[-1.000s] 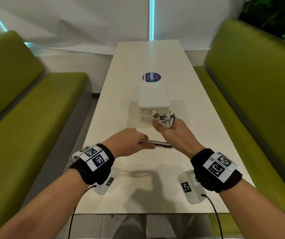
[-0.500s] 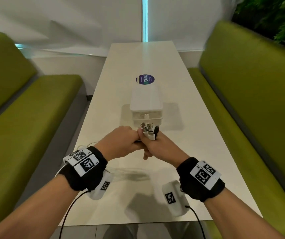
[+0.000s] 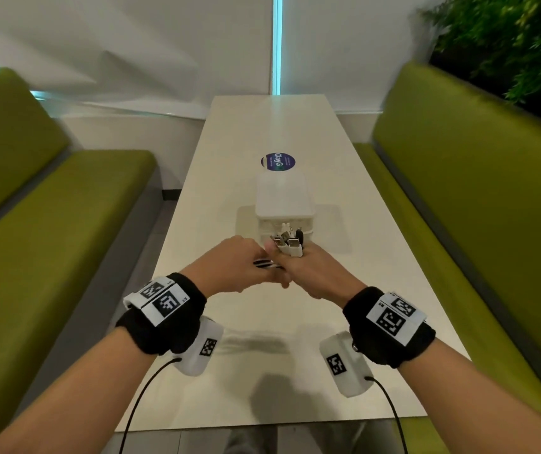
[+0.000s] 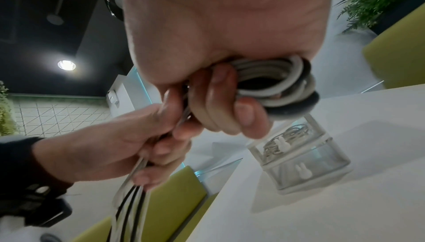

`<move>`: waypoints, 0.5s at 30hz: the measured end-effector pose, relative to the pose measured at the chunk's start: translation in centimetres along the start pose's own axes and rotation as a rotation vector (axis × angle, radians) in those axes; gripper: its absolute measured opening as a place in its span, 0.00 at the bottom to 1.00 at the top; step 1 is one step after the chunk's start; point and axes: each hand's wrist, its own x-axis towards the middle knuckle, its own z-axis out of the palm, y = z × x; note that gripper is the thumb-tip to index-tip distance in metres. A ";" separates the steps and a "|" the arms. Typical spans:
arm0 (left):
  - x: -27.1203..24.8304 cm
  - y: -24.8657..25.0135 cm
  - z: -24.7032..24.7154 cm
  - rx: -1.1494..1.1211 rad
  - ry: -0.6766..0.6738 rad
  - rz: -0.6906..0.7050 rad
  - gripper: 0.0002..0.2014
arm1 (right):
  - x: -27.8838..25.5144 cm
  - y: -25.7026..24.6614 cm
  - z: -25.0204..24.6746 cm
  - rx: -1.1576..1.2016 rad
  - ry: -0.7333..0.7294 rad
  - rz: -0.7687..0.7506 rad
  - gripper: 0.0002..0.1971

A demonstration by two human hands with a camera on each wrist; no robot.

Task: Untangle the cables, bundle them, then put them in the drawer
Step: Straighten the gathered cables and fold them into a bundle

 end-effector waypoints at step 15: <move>-1.3 -0.9 0.9 0.247 -0.028 0.170 0.11 | -2.0 2.0 1.5 0.095 -0.221 0.086 0.27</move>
